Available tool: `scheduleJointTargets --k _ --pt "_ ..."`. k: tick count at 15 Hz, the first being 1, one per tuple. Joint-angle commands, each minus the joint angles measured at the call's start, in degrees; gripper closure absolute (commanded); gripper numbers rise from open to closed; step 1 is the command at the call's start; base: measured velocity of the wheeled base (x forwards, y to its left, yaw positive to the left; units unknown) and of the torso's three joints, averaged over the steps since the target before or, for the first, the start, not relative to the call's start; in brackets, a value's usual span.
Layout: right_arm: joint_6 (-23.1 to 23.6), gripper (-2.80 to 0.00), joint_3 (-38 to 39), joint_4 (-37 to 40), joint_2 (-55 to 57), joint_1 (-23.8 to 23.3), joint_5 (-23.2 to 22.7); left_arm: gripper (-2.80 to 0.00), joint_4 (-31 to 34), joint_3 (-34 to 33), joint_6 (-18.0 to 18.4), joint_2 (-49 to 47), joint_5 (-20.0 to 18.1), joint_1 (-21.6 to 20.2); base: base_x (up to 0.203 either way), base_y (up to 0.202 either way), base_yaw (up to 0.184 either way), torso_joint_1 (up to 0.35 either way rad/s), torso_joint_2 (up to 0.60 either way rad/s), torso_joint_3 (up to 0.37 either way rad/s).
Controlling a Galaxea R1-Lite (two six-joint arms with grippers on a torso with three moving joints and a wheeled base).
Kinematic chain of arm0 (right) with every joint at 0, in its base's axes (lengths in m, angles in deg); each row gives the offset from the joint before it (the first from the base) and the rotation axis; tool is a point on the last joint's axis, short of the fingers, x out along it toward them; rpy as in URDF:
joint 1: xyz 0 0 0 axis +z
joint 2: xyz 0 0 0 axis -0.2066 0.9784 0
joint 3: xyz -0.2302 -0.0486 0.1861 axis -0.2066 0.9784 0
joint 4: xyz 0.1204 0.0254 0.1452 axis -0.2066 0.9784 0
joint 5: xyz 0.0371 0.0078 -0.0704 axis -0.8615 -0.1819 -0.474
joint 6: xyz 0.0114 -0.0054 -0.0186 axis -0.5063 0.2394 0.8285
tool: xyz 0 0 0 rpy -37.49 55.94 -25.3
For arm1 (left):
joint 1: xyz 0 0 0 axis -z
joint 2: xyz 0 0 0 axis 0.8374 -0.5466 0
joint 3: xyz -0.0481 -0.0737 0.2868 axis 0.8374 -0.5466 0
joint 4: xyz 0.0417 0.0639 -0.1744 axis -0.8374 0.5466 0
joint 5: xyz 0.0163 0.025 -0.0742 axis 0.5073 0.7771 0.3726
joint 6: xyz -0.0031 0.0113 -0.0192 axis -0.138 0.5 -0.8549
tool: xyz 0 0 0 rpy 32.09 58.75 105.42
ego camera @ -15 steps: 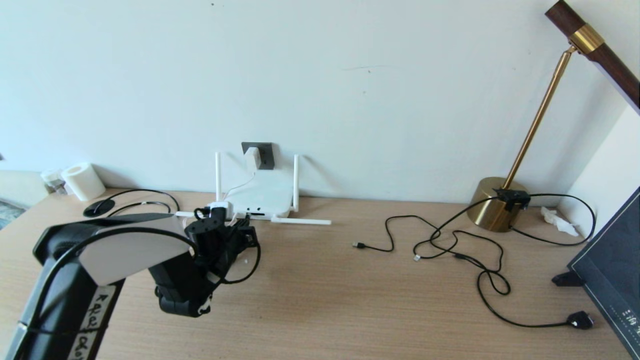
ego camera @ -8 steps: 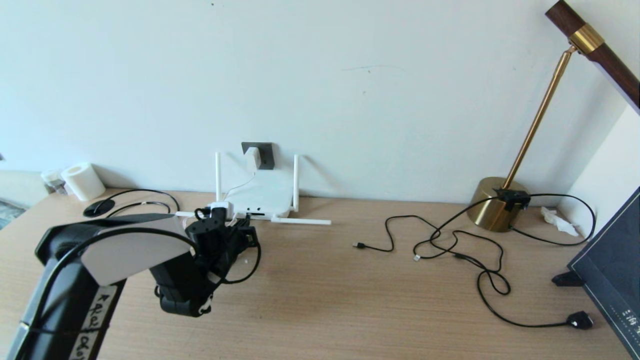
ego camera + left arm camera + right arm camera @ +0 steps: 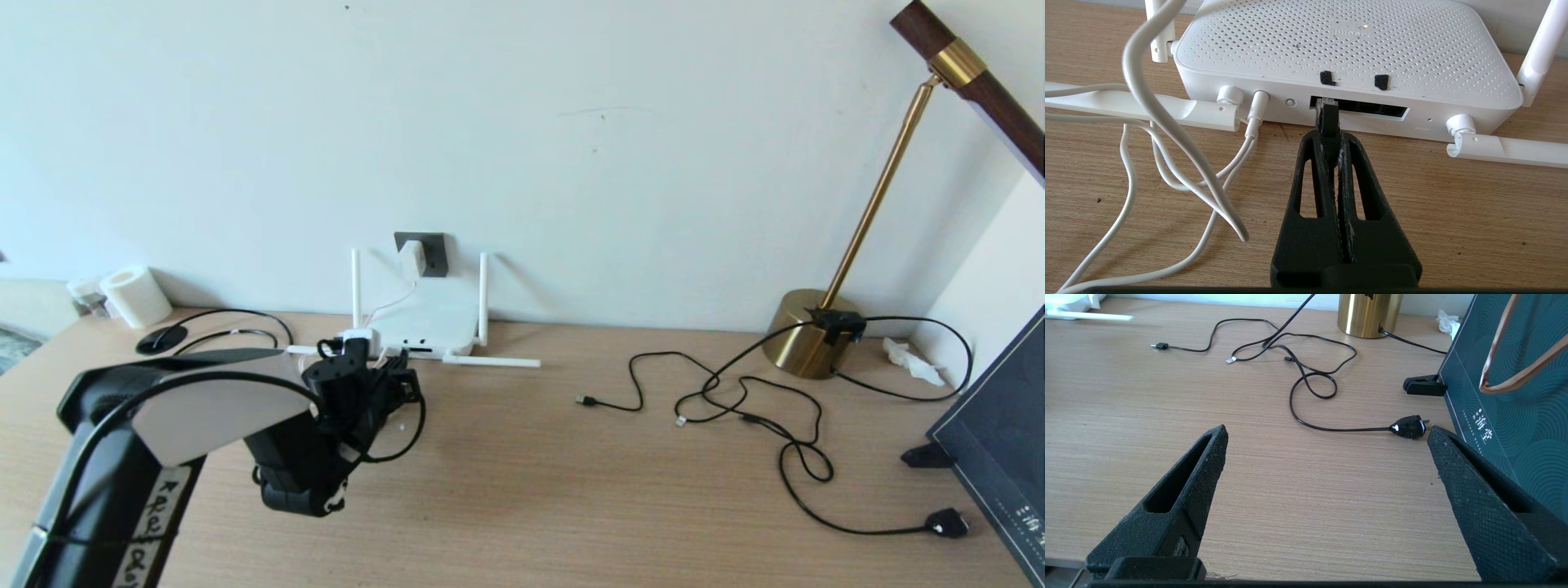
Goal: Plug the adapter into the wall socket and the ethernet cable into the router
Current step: Plug cable into router interface
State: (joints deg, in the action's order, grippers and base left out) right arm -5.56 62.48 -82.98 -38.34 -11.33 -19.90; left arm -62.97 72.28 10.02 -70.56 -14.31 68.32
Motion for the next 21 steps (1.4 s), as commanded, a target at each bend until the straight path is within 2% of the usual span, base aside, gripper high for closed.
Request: scheduleJointTargets --k 1,21 --pt "0.0 -2.80 0.0 0.0 0.1 0.0 0.0 0.00 -0.5 0.0 0.0 0.0 0.1 -0.2 0.000 0.000 0.000 0.000 0.00 0.000" --pt "0.0 -2.80 0.0 0.0 0.1 0.0 0.0 0.00 -0.1 1.6 0.0 -0.6 0.0 -0.5 0.000 0.000 0.000 0.000 0.00 0.000"
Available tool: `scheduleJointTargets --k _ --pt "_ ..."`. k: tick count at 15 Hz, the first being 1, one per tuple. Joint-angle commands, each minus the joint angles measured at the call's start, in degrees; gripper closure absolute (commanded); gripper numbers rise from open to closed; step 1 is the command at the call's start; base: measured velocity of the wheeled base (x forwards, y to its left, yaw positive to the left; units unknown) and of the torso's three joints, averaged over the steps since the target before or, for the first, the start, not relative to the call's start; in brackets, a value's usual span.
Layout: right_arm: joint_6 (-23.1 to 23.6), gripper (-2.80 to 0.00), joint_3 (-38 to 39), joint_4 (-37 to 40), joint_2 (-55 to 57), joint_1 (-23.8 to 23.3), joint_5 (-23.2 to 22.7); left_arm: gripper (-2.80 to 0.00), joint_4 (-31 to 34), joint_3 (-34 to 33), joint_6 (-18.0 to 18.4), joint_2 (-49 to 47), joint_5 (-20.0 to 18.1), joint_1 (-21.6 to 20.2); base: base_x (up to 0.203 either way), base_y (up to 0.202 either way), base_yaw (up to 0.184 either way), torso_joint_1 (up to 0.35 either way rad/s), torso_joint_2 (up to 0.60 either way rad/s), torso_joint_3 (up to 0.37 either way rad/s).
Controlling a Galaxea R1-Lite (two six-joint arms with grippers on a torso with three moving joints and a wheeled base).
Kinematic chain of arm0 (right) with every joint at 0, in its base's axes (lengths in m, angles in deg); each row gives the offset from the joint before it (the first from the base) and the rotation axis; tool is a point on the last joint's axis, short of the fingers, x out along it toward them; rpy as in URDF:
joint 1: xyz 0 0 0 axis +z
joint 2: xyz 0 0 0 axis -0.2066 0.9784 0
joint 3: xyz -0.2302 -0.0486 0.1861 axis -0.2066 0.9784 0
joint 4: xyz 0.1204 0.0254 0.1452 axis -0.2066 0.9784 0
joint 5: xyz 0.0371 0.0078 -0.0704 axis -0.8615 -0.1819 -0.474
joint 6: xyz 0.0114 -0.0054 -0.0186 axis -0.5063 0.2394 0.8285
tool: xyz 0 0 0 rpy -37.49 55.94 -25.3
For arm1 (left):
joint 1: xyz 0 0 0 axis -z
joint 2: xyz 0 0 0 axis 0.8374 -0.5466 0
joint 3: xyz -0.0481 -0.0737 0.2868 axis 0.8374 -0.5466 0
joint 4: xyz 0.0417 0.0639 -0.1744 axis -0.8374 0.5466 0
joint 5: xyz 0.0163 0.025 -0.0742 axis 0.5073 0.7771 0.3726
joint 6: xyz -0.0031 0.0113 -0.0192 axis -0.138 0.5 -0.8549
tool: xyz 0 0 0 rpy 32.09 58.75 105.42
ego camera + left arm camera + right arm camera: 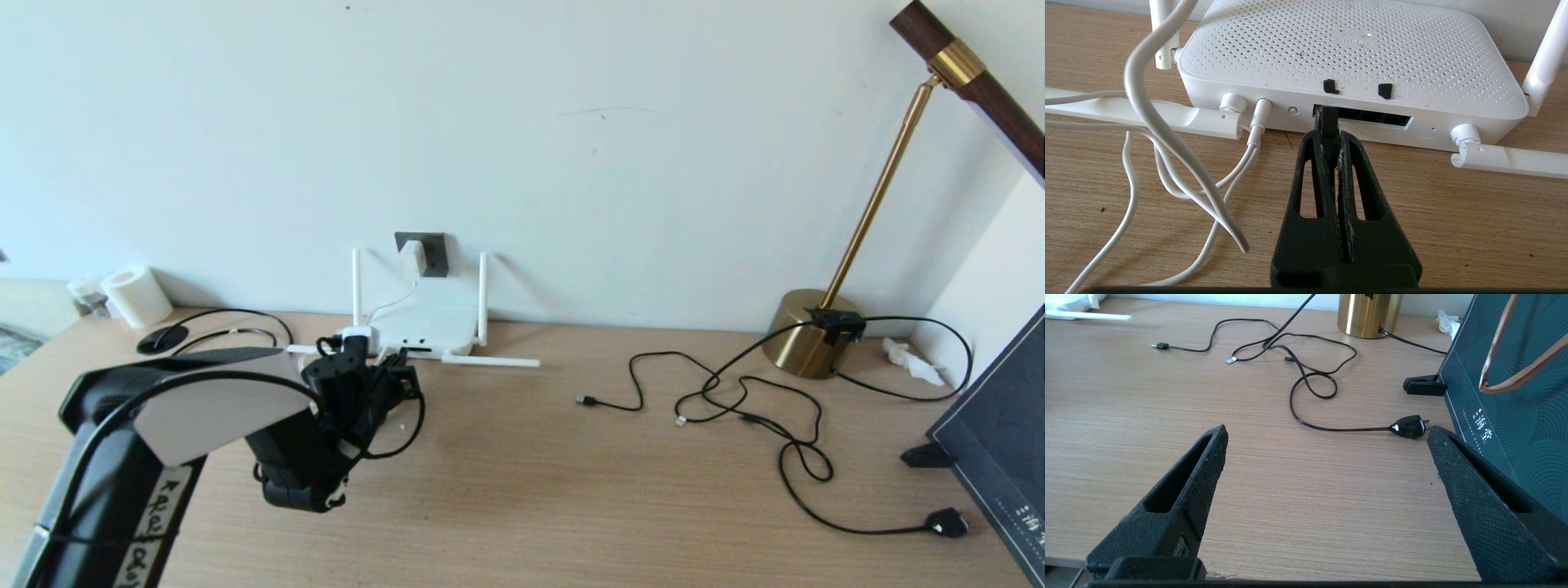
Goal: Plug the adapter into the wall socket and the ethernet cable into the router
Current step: Plug cable into router interface
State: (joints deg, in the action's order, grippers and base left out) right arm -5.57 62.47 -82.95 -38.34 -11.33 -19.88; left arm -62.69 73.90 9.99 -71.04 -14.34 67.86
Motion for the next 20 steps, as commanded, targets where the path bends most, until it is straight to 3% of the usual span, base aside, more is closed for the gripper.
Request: scheduleJointTargets --k 1,20 --pt "0.0 -2.80 0.0 0.0 0.1 0.0 0.0 0.00 -0.4 -0.1 0.0 -0.1 0.1 0.0 0.000 0.000 0.000 0.000 0.00 0.000" --pt "0.0 -2.80 0.0 0.0 0.1 0.0 0.0 0.00 0.1 1.2 0.0 -1.2 0.0 0.1 0.000 0.000 0.000 0.000 0.00 0.000"
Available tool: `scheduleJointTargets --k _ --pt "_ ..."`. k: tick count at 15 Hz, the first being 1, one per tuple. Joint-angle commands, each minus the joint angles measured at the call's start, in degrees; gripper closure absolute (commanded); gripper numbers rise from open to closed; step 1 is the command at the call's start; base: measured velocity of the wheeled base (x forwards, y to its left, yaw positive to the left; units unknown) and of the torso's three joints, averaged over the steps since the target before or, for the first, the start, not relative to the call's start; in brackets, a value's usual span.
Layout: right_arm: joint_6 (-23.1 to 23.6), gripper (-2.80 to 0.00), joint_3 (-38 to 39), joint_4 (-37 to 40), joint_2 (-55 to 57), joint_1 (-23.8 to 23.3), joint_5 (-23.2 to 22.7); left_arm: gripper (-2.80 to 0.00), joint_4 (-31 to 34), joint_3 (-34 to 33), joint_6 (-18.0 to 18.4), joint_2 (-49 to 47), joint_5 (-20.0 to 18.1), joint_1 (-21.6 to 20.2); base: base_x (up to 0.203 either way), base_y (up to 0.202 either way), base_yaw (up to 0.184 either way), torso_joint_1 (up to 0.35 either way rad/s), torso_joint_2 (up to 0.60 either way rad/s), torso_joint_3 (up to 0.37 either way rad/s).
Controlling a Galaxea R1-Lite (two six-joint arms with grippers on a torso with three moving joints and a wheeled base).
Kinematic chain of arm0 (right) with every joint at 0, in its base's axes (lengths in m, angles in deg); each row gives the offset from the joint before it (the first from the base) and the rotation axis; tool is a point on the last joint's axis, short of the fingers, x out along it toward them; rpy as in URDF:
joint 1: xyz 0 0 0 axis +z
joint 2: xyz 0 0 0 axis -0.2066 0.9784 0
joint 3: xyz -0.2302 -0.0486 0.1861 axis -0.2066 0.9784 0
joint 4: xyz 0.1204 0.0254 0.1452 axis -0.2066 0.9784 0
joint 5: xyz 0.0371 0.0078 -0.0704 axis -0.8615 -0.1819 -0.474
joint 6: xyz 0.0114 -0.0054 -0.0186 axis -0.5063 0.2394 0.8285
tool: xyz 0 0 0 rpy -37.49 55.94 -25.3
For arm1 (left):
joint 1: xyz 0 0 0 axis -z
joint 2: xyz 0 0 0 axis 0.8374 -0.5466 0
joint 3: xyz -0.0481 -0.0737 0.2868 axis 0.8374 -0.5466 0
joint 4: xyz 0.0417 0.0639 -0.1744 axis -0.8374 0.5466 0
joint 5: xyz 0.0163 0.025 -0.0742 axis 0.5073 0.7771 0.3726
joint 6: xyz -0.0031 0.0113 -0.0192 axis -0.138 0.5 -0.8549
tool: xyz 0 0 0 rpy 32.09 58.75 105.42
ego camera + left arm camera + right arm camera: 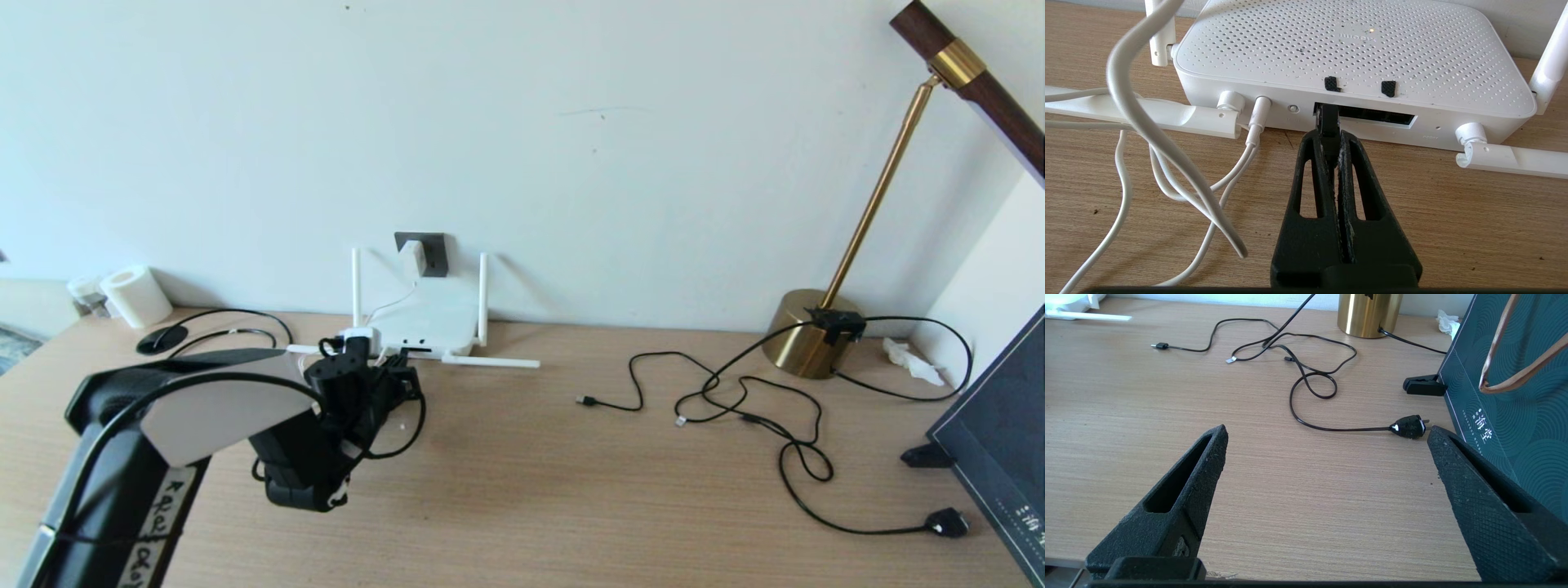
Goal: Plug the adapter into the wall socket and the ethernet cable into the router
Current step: Plug cable into router interface
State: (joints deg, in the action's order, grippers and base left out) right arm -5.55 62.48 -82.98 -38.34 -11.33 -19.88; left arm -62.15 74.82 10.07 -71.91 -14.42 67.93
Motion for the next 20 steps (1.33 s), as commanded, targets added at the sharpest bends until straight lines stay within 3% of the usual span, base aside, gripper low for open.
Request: scheduleJointTargets --k 1,20 --pt "0.0 -2.80 0.0 0.0 0.1 0.0 0.0 0.00 -0.2 0.3 0.0 -0.4 0.1 0.0 0.000 0.000 0.000 0.000 0.00 0.000" --pt "0.0 -2.80 0.0 0.0 0.1 0.0 0.0 0.00 1.1 2.5 0.0 -0.3 0.1 0.0 0.000 0.000 0.000 0.000 0.00 0.000"
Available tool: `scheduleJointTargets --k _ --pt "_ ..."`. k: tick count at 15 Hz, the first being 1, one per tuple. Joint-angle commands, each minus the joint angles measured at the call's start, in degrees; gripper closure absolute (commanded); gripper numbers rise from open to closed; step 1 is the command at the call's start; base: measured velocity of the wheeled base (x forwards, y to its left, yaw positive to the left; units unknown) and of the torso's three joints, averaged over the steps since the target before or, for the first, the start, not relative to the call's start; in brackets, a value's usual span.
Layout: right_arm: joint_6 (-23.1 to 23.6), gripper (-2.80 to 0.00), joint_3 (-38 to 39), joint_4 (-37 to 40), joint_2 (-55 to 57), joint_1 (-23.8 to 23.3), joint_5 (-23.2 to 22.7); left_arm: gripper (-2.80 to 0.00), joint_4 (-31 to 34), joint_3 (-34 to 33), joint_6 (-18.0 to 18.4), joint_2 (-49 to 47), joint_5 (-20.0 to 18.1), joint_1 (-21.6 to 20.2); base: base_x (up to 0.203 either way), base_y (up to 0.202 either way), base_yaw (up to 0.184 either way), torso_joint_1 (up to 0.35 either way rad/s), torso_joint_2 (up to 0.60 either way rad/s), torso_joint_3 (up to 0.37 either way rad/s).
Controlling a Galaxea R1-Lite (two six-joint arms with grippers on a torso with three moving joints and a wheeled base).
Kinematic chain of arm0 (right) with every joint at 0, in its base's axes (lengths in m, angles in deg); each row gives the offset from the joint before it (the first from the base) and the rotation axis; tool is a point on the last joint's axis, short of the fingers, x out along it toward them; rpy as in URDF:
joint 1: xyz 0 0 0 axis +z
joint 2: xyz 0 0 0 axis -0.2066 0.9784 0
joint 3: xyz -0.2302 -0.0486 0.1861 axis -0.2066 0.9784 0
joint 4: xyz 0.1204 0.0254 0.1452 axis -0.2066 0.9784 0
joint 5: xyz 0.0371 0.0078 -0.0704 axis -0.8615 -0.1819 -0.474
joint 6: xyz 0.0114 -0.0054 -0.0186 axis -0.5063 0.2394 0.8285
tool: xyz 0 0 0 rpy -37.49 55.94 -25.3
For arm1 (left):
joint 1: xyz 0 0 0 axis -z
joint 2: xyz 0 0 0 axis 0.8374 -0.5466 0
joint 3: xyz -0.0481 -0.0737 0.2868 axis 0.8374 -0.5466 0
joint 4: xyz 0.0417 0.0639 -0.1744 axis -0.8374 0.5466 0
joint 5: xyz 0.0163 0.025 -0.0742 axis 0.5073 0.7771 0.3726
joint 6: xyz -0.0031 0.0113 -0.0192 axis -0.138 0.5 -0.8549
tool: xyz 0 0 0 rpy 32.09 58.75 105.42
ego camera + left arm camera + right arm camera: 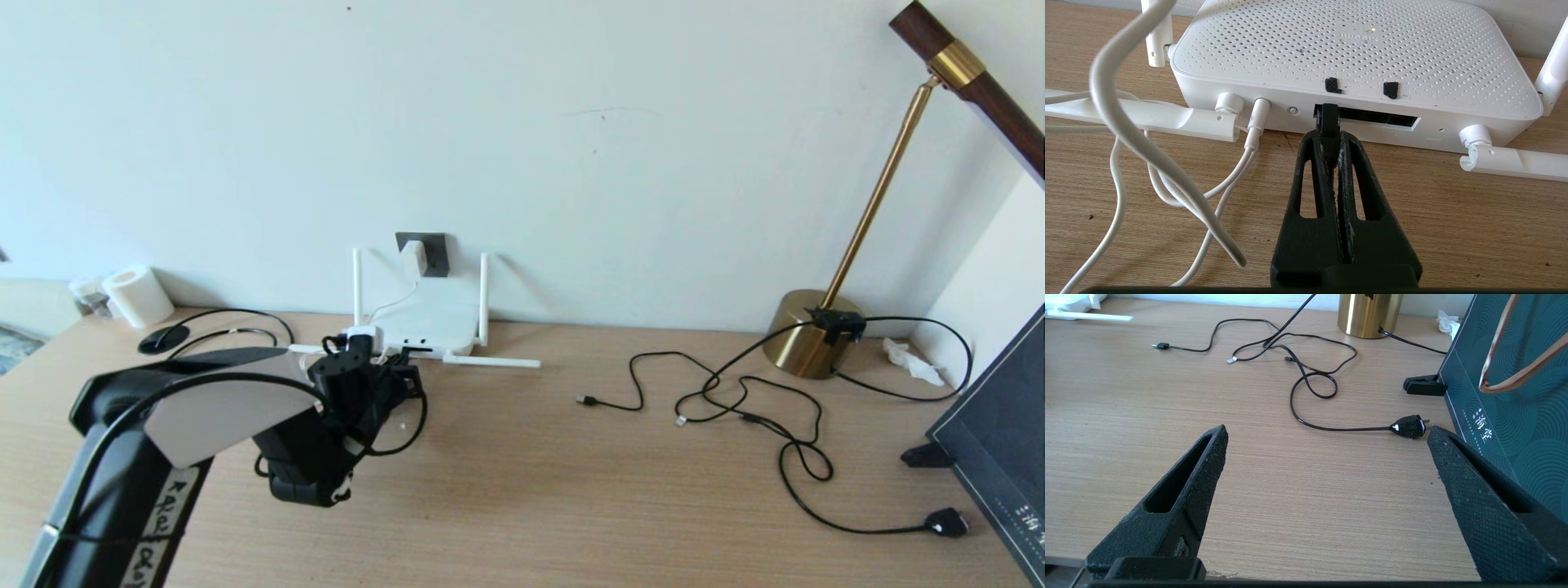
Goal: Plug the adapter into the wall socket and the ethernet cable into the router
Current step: Plug cable into router interface
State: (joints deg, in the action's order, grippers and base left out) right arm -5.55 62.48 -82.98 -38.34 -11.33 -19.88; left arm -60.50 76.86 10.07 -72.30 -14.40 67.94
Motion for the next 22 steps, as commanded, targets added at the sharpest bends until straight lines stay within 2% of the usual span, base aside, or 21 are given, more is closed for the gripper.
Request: scheduleJointTargets --k 1,22 --pt "0.0 -2.80 0.0 0.0 0.0 0.0 0.0 0.00 -0.1 0.5 0.0 0.2 0.0 0.0 0.000 0.000 0.000 0.000 0.00 0.000" --pt "0.0 -2.80 0.0 0.0 0.0 0.0 0.0 0.00 2.9 3.3 0.0 -1.6 0.0 -0.2 0.000 0.000 0.000 0.000 0.00 0.000"
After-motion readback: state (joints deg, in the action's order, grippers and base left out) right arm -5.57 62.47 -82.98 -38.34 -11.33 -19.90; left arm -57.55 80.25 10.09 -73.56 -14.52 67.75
